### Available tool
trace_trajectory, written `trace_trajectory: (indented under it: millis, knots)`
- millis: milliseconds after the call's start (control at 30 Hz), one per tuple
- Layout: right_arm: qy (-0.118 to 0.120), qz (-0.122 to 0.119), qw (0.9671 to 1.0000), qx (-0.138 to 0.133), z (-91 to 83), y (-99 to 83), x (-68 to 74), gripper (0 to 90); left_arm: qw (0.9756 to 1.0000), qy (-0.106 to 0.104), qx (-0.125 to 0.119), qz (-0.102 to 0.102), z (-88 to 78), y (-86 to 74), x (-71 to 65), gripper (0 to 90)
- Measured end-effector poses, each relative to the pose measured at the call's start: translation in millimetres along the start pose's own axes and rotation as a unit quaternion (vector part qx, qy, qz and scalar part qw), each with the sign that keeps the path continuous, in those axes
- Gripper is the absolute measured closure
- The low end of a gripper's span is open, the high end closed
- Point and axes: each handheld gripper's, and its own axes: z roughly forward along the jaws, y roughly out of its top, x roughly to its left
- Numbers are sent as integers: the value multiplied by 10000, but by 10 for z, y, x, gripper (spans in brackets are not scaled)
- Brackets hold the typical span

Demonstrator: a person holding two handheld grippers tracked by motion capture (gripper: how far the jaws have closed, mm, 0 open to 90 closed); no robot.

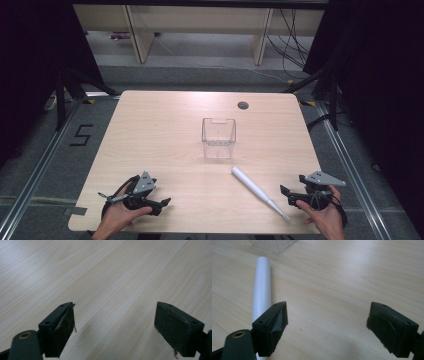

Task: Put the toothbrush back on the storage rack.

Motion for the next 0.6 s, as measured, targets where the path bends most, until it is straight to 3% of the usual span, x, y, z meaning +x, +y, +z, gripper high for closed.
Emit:
trace_trajectory:
  millis: [33, 333, 600]
  knots:
    - [-19, -147, 9999, -43, 7, 3, -13, 172, 10000, 13, -9, 8, 2, 0, 2, 161]
    - [1, -113, 9999, -2, 3, 25, 41, 180, 10000, 16, -18, -6, 0, -1, 1, 162]
    - [286, -210, 9993, -150, -58, 87, 126, 383, 10000, 13, -14, -3, -1, 0, 1, 161]
